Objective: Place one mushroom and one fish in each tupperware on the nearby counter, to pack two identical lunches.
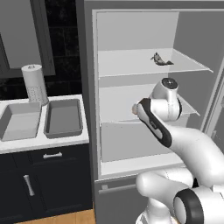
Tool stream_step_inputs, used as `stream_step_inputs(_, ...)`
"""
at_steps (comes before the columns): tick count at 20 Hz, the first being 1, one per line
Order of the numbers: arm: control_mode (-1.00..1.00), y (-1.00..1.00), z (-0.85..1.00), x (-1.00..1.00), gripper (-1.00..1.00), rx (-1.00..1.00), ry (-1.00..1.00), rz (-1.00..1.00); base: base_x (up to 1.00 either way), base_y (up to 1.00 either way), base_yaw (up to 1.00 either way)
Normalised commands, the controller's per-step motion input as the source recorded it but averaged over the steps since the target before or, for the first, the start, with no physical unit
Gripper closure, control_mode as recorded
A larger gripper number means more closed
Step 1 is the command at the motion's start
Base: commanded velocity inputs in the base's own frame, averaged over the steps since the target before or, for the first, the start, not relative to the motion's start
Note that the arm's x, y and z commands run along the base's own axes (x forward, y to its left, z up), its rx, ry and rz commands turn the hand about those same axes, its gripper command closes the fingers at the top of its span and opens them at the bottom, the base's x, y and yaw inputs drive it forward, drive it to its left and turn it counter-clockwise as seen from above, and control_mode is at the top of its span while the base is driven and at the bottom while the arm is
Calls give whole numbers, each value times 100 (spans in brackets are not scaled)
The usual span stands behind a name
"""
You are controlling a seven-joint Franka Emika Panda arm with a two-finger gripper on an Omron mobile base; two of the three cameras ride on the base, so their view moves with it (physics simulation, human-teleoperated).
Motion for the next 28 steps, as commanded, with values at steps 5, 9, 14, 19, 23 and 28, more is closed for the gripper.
stream_step_inputs(5,-100,0,-40,11,-100,-2,-6,0,0,0,0)
stream_step_inputs(9,-100,0,-7,7,-100,0,-1,0,0,0,0)
stream_step_inputs(14,-100,0,-12,26,-100,0,0,0,0,0,0)
stream_step_inputs(19,-100,0,-15,38,-100,0,0,0,0,0,0)
stream_step_inputs(23,-100,0,-18,44,-100,0,0,0,0,0,0)
stream_step_inputs(28,-100,0,-13,46,-100,0,0,0,0,0,0)
